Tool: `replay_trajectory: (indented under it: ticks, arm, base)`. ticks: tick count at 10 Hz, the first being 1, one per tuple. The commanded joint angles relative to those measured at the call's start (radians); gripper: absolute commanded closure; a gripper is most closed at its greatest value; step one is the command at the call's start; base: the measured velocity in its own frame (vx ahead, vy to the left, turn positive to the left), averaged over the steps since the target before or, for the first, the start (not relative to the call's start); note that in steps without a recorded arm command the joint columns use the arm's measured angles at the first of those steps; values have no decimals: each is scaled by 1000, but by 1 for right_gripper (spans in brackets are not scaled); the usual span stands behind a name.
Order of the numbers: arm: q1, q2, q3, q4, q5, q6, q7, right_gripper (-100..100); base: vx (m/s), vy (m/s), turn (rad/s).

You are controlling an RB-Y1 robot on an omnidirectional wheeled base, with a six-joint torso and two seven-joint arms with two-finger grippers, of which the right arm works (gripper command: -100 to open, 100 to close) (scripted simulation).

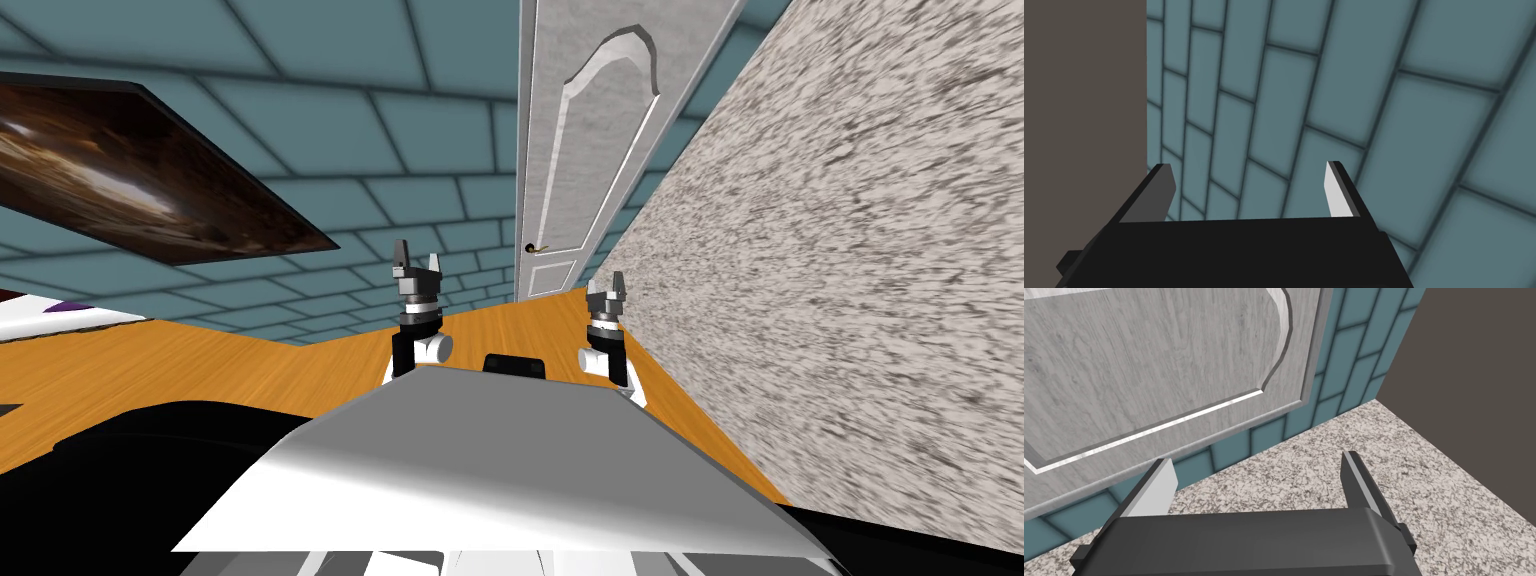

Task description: Pull the door open

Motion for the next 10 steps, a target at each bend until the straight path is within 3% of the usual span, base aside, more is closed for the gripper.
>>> replay_trajectory:
  ticks: [1, 10]
  arm:
    - [-10, -11, -1, 41, 9, -15, -11, -100]
    - [-92, -68, -8, 284, 71, -81, -64, -100]
  base:
    - [106, 26, 40]
    - [98, 19, 38]
